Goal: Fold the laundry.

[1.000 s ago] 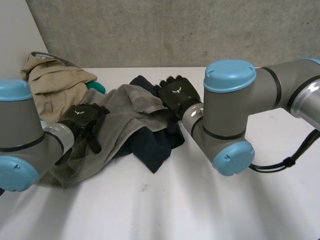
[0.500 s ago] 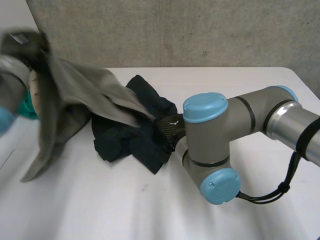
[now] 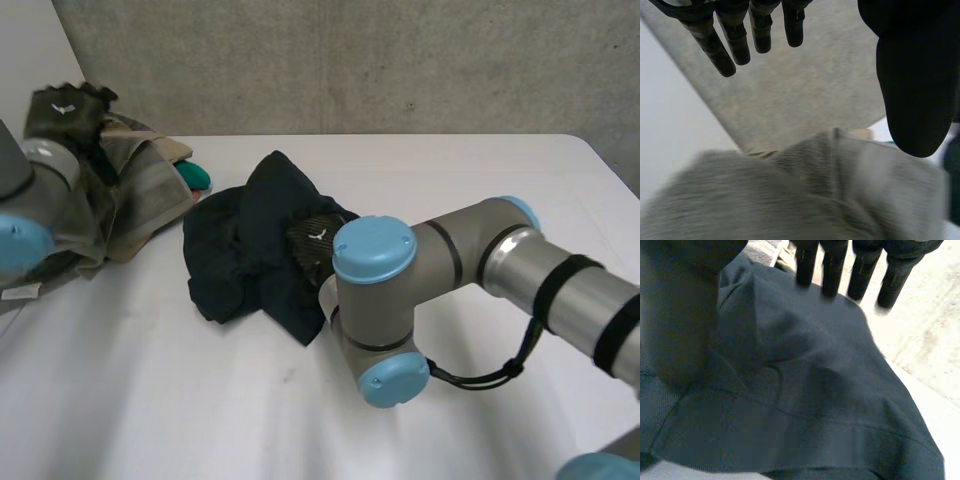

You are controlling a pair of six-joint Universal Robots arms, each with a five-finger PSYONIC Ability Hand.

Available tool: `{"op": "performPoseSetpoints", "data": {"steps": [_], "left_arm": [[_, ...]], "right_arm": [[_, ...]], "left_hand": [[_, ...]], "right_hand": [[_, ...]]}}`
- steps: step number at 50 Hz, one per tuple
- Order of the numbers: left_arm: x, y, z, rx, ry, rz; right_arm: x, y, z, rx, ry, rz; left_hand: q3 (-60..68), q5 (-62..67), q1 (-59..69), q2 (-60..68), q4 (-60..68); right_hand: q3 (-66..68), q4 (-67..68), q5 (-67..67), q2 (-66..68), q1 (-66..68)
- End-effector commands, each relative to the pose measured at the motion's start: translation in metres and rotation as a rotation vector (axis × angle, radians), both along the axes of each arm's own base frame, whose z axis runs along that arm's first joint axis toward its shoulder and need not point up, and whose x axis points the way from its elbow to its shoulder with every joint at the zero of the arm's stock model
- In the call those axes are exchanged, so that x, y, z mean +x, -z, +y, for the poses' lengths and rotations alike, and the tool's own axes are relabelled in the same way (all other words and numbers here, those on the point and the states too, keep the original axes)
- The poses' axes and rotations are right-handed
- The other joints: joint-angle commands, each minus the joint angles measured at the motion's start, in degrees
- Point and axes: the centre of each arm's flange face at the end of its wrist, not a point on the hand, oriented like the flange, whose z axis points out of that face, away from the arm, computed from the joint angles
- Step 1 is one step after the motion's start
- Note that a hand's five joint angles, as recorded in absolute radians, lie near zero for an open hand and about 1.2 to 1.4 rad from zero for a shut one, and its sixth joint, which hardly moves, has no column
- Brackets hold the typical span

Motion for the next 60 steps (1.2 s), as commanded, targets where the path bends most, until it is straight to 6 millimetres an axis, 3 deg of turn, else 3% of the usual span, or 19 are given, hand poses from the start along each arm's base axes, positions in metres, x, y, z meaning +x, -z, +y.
{"op": "performPoseSetpoints", "data": {"steps": [1,5,10,14,22,29,37,38,39,40,41,43,45,49,52,53,54,57,60], "left_arm": [[-0.018,0.018,0.043,-0.011,0.091,0.001],[-0.025,0.02,0.057,-0.017,0.119,0.005],[-0.031,0.017,0.068,0.004,0.139,0.013],[-0.037,0.02,0.076,0.045,0.161,0.016],[-0.062,0.045,0.102,0.19,0.284,-0.022],[-0.105,0.083,0.13,0.275,0.474,-0.173],[-0.12,0.11,0.138,0.324,0.524,-0.321],[-0.122,0.111,0.14,0.331,0.53,-0.329],[-0.124,0.112,0.141,0.336,0.534,-0.336],[-0.124,0.113,0.141,0.336,0.533,-0.338],[-0.126,0.114,0.14,0.331,0.534,-0.343],[-0.128,0.116,0.131,0.313,0.501,-0.35],[-0.127,0.114,0.121,0.292,0.446,-0.356],[-0.12,0.075,0.087,0.142,0.22,-0.341],[-0.127,0.006,0.073,-0.102,0.17,-0.203],[-0.129,-0.007,0.072,-0.151,0.178,-0.172],[-0.137,-0.035,0.074,-0.258,0.214,-0.101],[-0.155,-0.076,0.086,-0.41,0.321,0.013],[-0.171,-0.085,0.1,-0.439,0.425,0.077]], "right_arm": [[0.005,0.012,-0.007,0.026,-0.007,0.028],[-0.019,-0.003,-0.016,0.087,0.063,0.078],[-0.073,-0.056,-0.012,0.142,0.106,0.119],[-0.111,-0.077,-0.007,0.129,0.051,0.185],[-0.188,-0.075,-0.021,0.085,-0.074,0.538],[-0.192,-0.07,-0.032,0.158,-0.013,0.454],[-0.191,-0.069,-0.04,0.176,0.063,0.333],[-0.191,-0.069,-0.04,0.175,0.065,0.33],[-0.191,-0.068,-0.04,0.175,0.07,0.327],[-0.191,-0.068,-0.04,0.174,0.075,0.327],[-0.191,-0.067,-0.04,0.171,0.079,0.325],[-0.191,-0.068,-0.042,0.166,0.094,0.322],[-0.192,-0.069,-0.043,0.163,0.106,0.317],[-0.194,-0.078,-0.044,0.149,0.147,0.26],[-0.197,-0.087,-0.046,0.125,0.174,0.206],[-0.197,-0.088,-0.046,0.122,0.18,0.198],[-0.197,-0.091,-0.047,0.111,0.184,0.184],[-0.197,-0.094,-0.047,0.096,0.191,0.175],[-0.198,-0.096,-0.046,0.087,0.196,0.173]], "left_hand": [[-1.97,-2.7,-0.43,-1.55,-1.4],[-1.97,-2.7,-0.43,-1.55,-1.4],[-1.97,-2.7,-0.43,-1.55,-1.4],[-1.97,-2.7,-0.43,-1.55,-1.4],[-1.97,-2.7,-0.43,-1.55,-1.4],[-1.97,-2.7,-0.43,-1.55,-1.4],[4.12,3.39,5.66,4.53,4.68],[5.63,4.9,7.17,6.04,6.19],[13.64,12.9,15.18,14.05,14.2],[20.05,19.31,21.59,20.46,20.61],[27.77,27.04,29.31,28.18,28.33],[61.19,60.46,62.73,61.61,61.76],[68.03,67.3,69.57,68.45,68.6],[68.03,67.3,69.57,68.45,68.6],[68.03,67.3,69.57,68.45,68.6],[68.03,67.3,69.57,68.45,68.6],[68.03,67.3,69.57,68.45,68.6],[68.03,67.3,69.57,68.45,68.6],[68.03,67.3,69.57,68.45,68.6]], "right_hand": [[59.51,59.65,59.15,58.5,58.65],[59.53,59.67,59.18,58.53,58.68],[59.53,59.67,59.18,58.53,58.68],[59.53,59.67,59.18,58.53,58.68],[59.53,59.67,59.18,58.53,58.68],[59.53,59.67,59.18,58.53,58.68],[57.68,57.82,57.32,56.67,56.83],[42.84,42.98,42.48,41.83,41.99],[8.22,8.36,7.86,7.21,7.37],[-10.47,-10.33,-10.82,-11.47,-11.32],[-10.47,-10.33,-10.82,-11.47,-11.32],[-10.47,-10.33,-10.82,-11.47,-11.32],[-10.47,-10.33,-10.82,-11.47,-11.32],[-10.47,-10.33,-10.82,-11.47,-11.32],[-10.47,-10.33,-10.82,-11.47,-11.32],[-10.47,-10.33,-10.82,-11.47,-11.32],[-10.47,-10.33,-10.82,-11.47,-11.32],[-10.47,-10.33,-10.82,-11.47,-11.32],[-10.47,-10.33,-10.82,-11.47,-11.32]]}}
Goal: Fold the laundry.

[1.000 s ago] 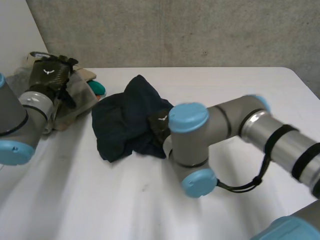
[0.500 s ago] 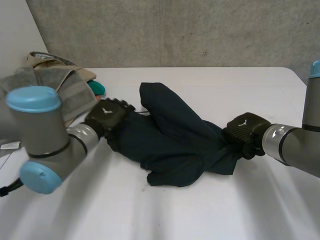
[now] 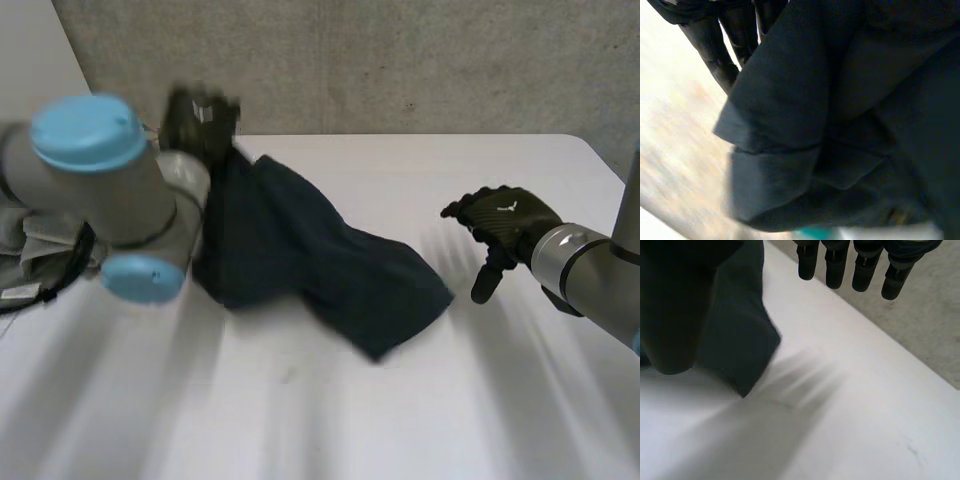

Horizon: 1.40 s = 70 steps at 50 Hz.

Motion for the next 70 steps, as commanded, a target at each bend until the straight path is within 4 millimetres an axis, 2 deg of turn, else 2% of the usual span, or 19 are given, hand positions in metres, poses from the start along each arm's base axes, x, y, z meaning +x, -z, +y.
{"op": "performPoseSetpoints", "data": {"steps": [1,4,8,12,14,16,17,18,23,26,32,36,47,53,61,64,67,68,70], "left_arm": [[-0.046,-0.07,0.035,-0.194,0.323,0.24],[-0.061,-0.052,0.051,-0.112,0.417,0.232],[-0.077,0.013,0.085,0.14,0.547,0.137],[-0.072,0.064,0.121,0.348,0.619,0.041],[-0.064,0.083,0.145,0.429,0.664,0.0],[-0.06,0.086,0.158,0.439,0.702,-0.011],[-0.057,0.085,0.167,0.416,0.733,-0.017],[-0.056,0.085,0.171,0.398,0.744,-0.022],[-0.046,0.072,0.166,0.256,0.67,-0.021],[-0.035,0.067,0.154,0.218,0.532,-0.033],[-0.009,0.068,0.136,0.25,0.251,-0.075],[-0.002,0.077,0.142,0.334,0.232,-0.132],[0.0,0.098,0.169,0.502,0.312,-0.254],[-0.005,0.102,0.167,0.488,0.313,-0.254],[-0.022,0.123,0.161,0.455,0.337,-0.316],[-0.025,0.129,0.154,0.433,0.308,-0.344],[-0.028,0.127,0.146,0.401,0.265,-0.345],[-0.03,0.123,0.143,0.38,0.245,-0.334],[-0.031,0.118,0.14,0.363,0.226,-0.319]], "right_arm": [[-0.002,-0.008,0.001,-0.034,0.018,-0.02],[-0.005,-0.008,0.0,-0.034,0.031,-0.021],[-0.015,-0.006,-0.006,-0.028,0.065,-0.021],[-0.024,-0.004,-0.013,-0.024,0.094,-0.021],[-0.03,-0.004,-0.018,-0.027,0.111,-0.023],[-0.033,-0.004,-0.021,-0.032,0.119,-0.026],[-0.034,-0.003,-0.025,-0.038,0.118,-0.025],[-0.034,-0.003,-0.025,-0.041,0.114,-0.028],[-0.03,-0.007,-0.03,-0.069,0.076,-0.037],[-0.022,-0.011,-0.03,-0.096,0.029,-0.034],[0.003,-0.01,-0.017,-0.132,-0.171,0.004],[0.013,0.002,-0.01,-0.149,-0.298,0.091],[-0.01,0.022,0.009,0.06,-0.287,0.258],[-0.026,0.025,0.017,0.119,-0.288,0.29],[-0.034,0.046,0.02,0.092,-0.353,0.329],[-0.034,0.06,0.014,0.078,-0.325,0.3],[-0.033,0.072,0.006,0.053,-0.281,0.251],[-0.033,0.074,0.004,0.047,-0.27,0.238],[-0.033,0.077,-0.001,0.03,-0.233,0.197]], "left_hand": [[12.76,13.24,15.32,11.69,12.07],[12.76,13.24,15.32,11.69,12.07],[12.76,13.24,15.32,11.69,12.07],[9.1,9.58,11.65,8.02,8.4],[-5.32,-4.84,-2.76,-6.39,-6.01],[-26.8,-26.32,-24.24,-27.87,-27.49],[-46.23,-45.76,-43.68,-47.31,-46.93],[-51.09,-50.61,-48.54,-52.17,-51.79],[-54.67,-54.19,-52.11,-55.74,-55.36],[-57.24,-56.76,-54.68,-58.31,-57.93],[-57.24,-56.76,-54.68,-58.31,-57.93],[-57.24,-56.76,-54.68,-58.31,-57.93],[-57.24,-56.76,-54.68,-58.31,-57.93],[-57.24,-56.76,-54.68,-58.31,-57.93],[-57.24,-56.76,-54.68,-58.31,-57.93],[-47.32,-46.85,-44.77,-48.4,-48.02],[-20.77,-20.29,-18.21,-21.84,-21.46],[-5.71,-5.23,-3.15,-6.78,-6.4],[11.51,11.99,14.07,10.44,10.82]], "right_hand": [[-1.78,-1.79,-2.47,-1.69,-2.79],[-1.78,-1.79,-2.47,-1.69,-2.79],[-1.78,-1.79,-2.47,-1.69,-2.79],[-1.78,-1.79,-2.47,-1.69,-2.79],[-1.78,-1.79,-2.47,-1.69,-2.79],[-1.78,-1.79,-2.47,-1.69,-2.79],[-1.78,-1.79,-2.47,-1.69,-2.79],[-1.78,-1.79,-2.47,-1.69,-2.79],[-1.78,-1.79,-2.47,-1.69,-2.79],[-1.78,-1.79,-2.47,-1.69,-2.79],[-1.78,-1.79,-2.47,-1.69,-2.79],[-1.78,-1.79,-2.47,-1.69,-2.79],[0.07,0.06,-0.62,0.16,-0.94],[-0.93,-0.95,-1.62,-0.85,-1.95],[-0.44,-0.45,-1.13,-0.35,-1.45],[6.44,6.42,5.75,6.53,5.43],[29.27,29.26,28.59,29.36,28.26],[35.84,35.82,35.15,35.92,34.82],[65.89,65.87,65.2,65.97,64.88]]}}
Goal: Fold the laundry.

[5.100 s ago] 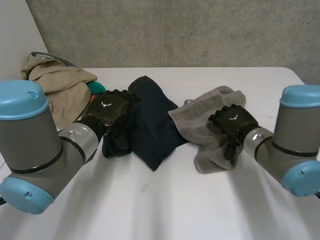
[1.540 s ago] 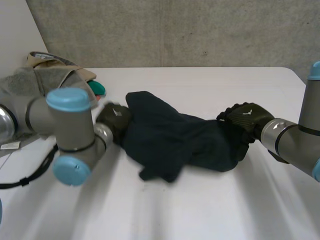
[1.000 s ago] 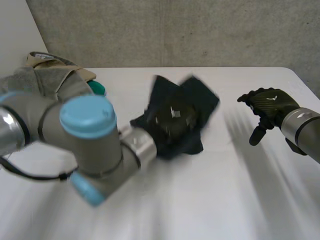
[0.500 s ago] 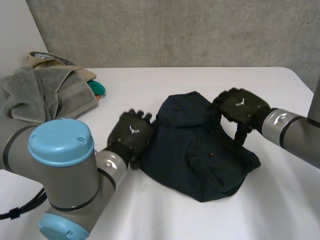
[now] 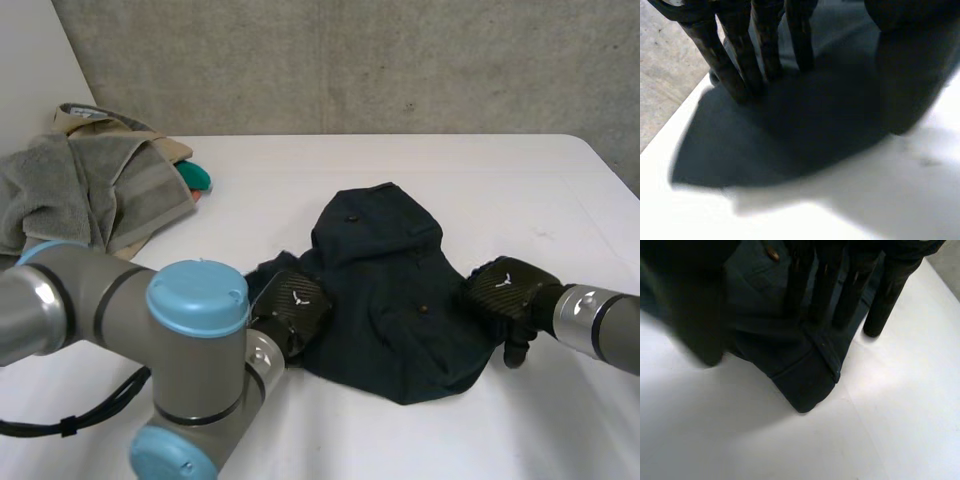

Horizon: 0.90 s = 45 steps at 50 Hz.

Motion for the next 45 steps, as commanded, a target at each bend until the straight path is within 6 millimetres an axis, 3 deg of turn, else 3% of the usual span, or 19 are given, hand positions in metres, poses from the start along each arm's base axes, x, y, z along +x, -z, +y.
{"op": "performPoseSetpoints", "data": {"steps": [1,4,7,8,9,10,12,13,15,16,20,23,27,32,36,37,39,40,45], "left_arm": [[-0.007,-0.012,-0.015,-0.091,-0.078,0.023],[-0.009,-0.038,-0.021,-0.149,-0.116,0.106],[-0.01,-0.067,-0.021,-0.194,-0.119,0.196],[-0.01,-0.088,-0.019,-0.227,-0.111,0.256],[-0.01,-0.1,-0.018,-0.246,-0.108,0.291],[-0.009,-0.127,-0.016,-0.288,-0.1,0.369],[-0.008,-0.153,-0.012,-0.327,-0.089,0.438],[-0.005,-0.18,-0.009,-0.368,-0.081,0.513],[-0.002,-0.206,-0.005,-0.403,-0.077,0.581],[0.003,-0.23,-0.001,-0.435,-0.077,0.646],[0.016,-0.279,0.006,-0.484,-0.085,0.776],[0.027,-0.304,0.007,-0.485,-0.093,0.848],[0.035,-0.319,0.003,-0.475,-0.099,0.893],[0.033,-0.314,-0.018,-0.461,-0.13,0.883],[0.026,-0.282,-0.055,-0.41,-0.188,0.814],[0.024,-0.262,-0.074,-0.378,-0.222,0.774],[0.022,-0.239,-0.093,-0.343,-0.254,0.733],[0.021,-0.216,-0.112,-0.31,-0.28,0.695],[0.014,-0.144,-0.159,-0.223,-0.311,0.603]], "right_arm": [[0.001,0.016,-0.017,-0.053,0.097,-0.12],[0.001,0.009,-0.024,-0.07,0.156,-0.185],[0.002,-0.024,-0.026,-0.147,0.185,-0.253],[0.004,-0.051,-0.024,-0.214,0.181,-0.301],[0.005,-0.064,-0.024,-0.249,0.18,-0.319],[0.005,-0.092,-0.023,-0.327,0.18,-0.359],[0.004,-0.123,-0.022,-0.406,0.18,-0.408],[0.003,-0.152,-0.02,-0.467,0.186,-0.468],[0.0,-0.177,-0.02,-0.518,0.197,-0.528],[-0.002,-0.198,-0.023,-0.548,0.211,-0.594],[-0.007,-0.248,-0.028,-0.621,0.231,-0.745],[-0.005,-0.273,-0.033,-0.67,0.23,-0.811],[0.003,-0.289,-0.039,-0.713,0.225,-0.849],[0.029,-0.28,-0.05,-0.676,0.204,-0.869],[0.05,-0.254,-0.065,-0.616,0.212,-0.85],[0.06,-0.24,-0.072,-0.59,0.215,-0.826],[0.069,-0.224,-0.078,-0.566,0.216,-0.792],[0.078,-0.206,-0.083,-0.55,0.217,-0.751],[0.1,-0.158,-0.104,-0.562,0.247,-0.645]], "left_hand": [[46.85,46.78,44.45,45.66,46.66],[46.86,46.79,44.46,45.67,46.67],[46.86,46.79,44.46,45.67,46.67],[46.86,46.79,44.46,45.67,46.67],[46.86,46.79,44.46,45.67,46.67],[46.86,46.79,44.46,45.67,46.67],[46.86,46.79,44.46,45.67,46.67],[46.86,46.79,44.46,45.67,46.67],[46.86,46.79,44.46,45.67,46.67],[46.86,46.79,44.46,45.67,46.67],[46.86,46.79,44.46,45.67,46.67],[46.86,46.79,44.46,45.67,46.67],[46.86,46.79,44.46,45.67,46.67],[46.86,46.79,44.46,45.67,46.67],[46.86,46.79,44.46,45.67,46.67],[46.86,46.79,44.46,45.67,46.67],[46.86,46.79,44.46,45.67,46.67],[46.86,46.79,44.46,45.67,46.67],[46.86,46.79,44.46,45.67,46.67]], "right_hand": [[50.28,50.4,50.72,50.05,50.01],[50.3,50.42,50.74,50.07,50.03],[50.3,50.42,50.74,50.07,50.03],[50.3,50.42,50.74,50.07,50.03],[50.3,50.42,50.74,50.07,50.03],[50.3,50.42,50.74,50.07,50.03],[50.3,50.42,50.74,50.07,50.03],[50.3,50.42,50.74,50.07,50.03],[50.3,50.42,50.74,50.07,50.03],[50.3,50.42,50.74,50.07,50.03],[50.3,50.42,50.74,50.07,50.03],[50.3,50.42,50.74,50.07,50.03],[50.3,50.42,50.74,50.07,50.03],[50.3,50.42,50.74,50.07,50.03],[50.3,50.42,50.74,50.07,50.03],[50.3,50.42,50.74,50.07,50.03],[50.3,50.42,50.74,50.07,50.03],[50.3,50.42,50.74,50.07,50.03],[50.3,50.42,50.74,50.07,50.03]]}}
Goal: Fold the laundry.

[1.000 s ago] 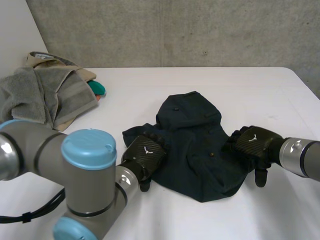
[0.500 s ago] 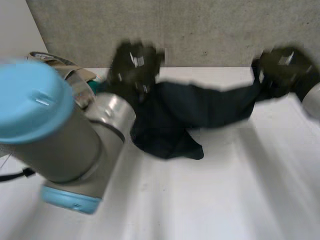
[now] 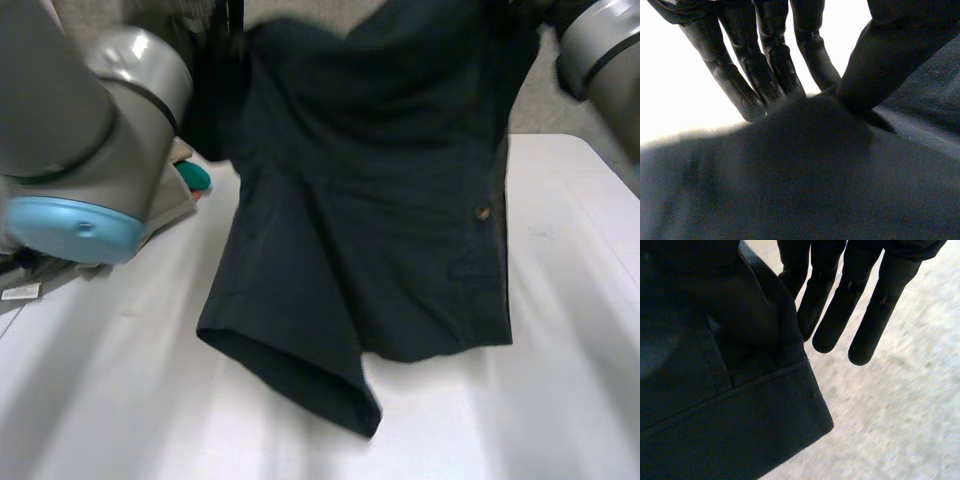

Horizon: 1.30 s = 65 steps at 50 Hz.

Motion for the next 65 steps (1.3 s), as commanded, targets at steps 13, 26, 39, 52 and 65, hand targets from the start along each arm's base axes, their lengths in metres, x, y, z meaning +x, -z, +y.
{"op": "performPoseSetpoints", "data": {"steps": [13,26,39,52,65], "left_arm": [[0.01,0.105,-0.085,0.214,-0.122,-0.038],[0.013,0.145,0.068,0.428,0.078,-0.377],[0.0,0.243,0.152,0.515,0.254,-0.694],[-0.019,0.247,0.121,0.279,0.181,-0.65],[-0.013,0.203,0.118,0.183,0.112,-0.517]], "right_arm": [[0.057,0.111,-0.05,-0.084,0.285,0.166],[0.014,0.167,0.057,0.486,-0.047,0.605],[-0.021,0.235,0.086,0.584,-0.135,0.685],[-0.024,0.257,0.066,0.414,-0.035,0.605],[-0.026,0.25,0.072,0.453,-0.038,0.585]], "left_hand": [[-58.04,-55.7,-55.7,-58.47,-58.55],[-48.77,-46.42,-46.43,-49.19,-49.28],[-53.98,-51.64,-51.64,-54.4,-54.49],[-20.86,-18.51,-18.52,-21.28,-21.37],[-51.76,-49.41,-49.42,-52.18,-52.27]], "right_hand": [[-57.93,-58.28,-58.14,-57.2,-52.88],[-57.93,-58.28,-58.14,-57.2,-52.88],[-48.53,-48.88,-48.74,-47.8,-43.48],[12.07,11.72,11.86,12.8,17.12],[12.07,11.72,11.86,12.8,17.12]]}}
